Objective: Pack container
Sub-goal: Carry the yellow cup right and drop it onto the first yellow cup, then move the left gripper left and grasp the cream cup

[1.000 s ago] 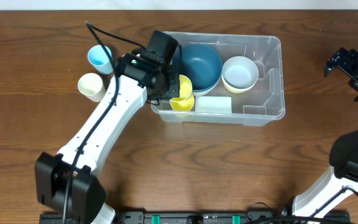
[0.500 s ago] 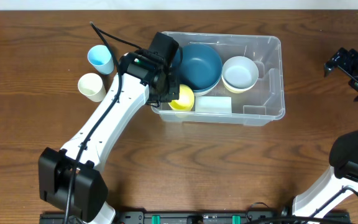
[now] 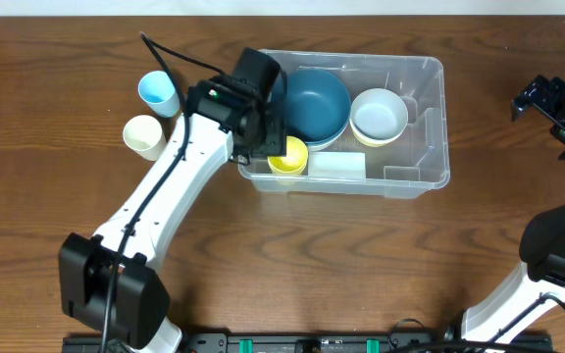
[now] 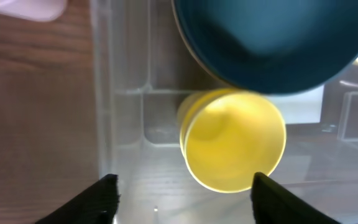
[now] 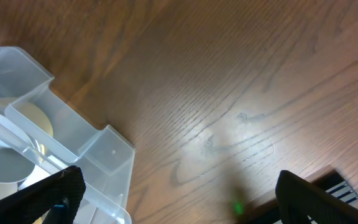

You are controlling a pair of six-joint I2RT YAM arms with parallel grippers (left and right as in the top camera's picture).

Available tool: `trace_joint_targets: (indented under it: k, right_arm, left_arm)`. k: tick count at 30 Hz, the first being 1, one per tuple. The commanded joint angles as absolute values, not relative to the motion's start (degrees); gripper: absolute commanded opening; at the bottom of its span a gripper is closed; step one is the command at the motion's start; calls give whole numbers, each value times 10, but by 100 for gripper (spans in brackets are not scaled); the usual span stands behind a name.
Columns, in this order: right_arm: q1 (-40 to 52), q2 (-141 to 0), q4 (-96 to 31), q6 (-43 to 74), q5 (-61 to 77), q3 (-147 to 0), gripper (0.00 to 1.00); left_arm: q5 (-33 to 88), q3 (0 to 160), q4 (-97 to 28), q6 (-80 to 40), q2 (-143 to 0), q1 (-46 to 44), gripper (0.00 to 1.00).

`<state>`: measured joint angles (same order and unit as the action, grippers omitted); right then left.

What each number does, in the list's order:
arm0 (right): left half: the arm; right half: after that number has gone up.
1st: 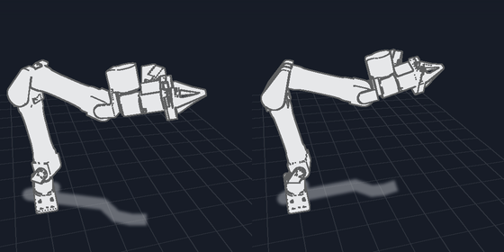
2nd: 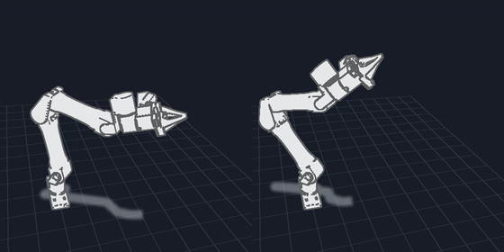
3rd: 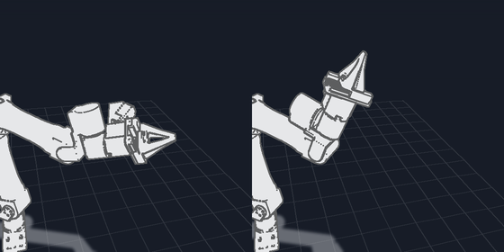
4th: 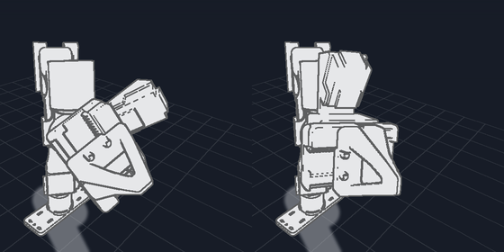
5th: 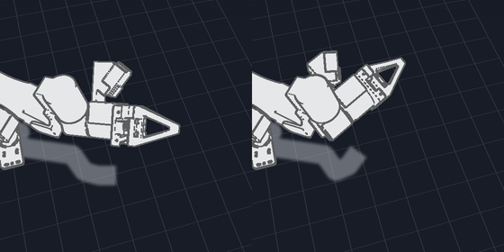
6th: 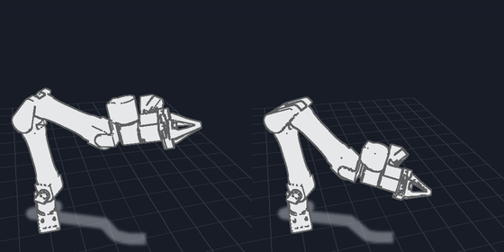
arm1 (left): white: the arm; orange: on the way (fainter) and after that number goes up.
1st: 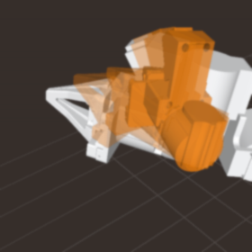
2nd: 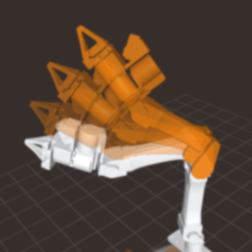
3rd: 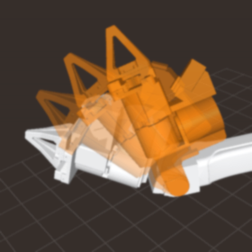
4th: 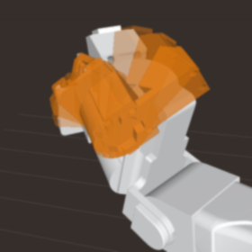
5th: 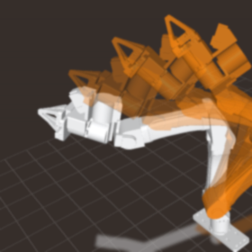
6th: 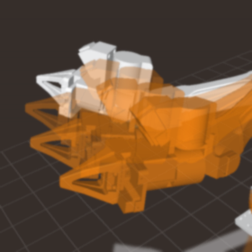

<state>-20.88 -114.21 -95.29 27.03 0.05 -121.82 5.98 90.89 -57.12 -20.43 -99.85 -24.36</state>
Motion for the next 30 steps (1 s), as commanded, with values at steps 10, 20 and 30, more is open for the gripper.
trace_joint_targets:
  k: [10,20,30]
  right_arm:
    - [-210,-1138,-954,281,-2,-1218,99]
    - [-210,-1138,-954,281,-2,-1218,99]
    - [-210,-1138,-954,281,-2,-1218,99]
  left_arm:
    - [-71,985,-685,-239,-981,-38,80]
    - [10,935,-652,-210,-1022,125,80]
    - [24,935,-614,-199,-1083,136,80]
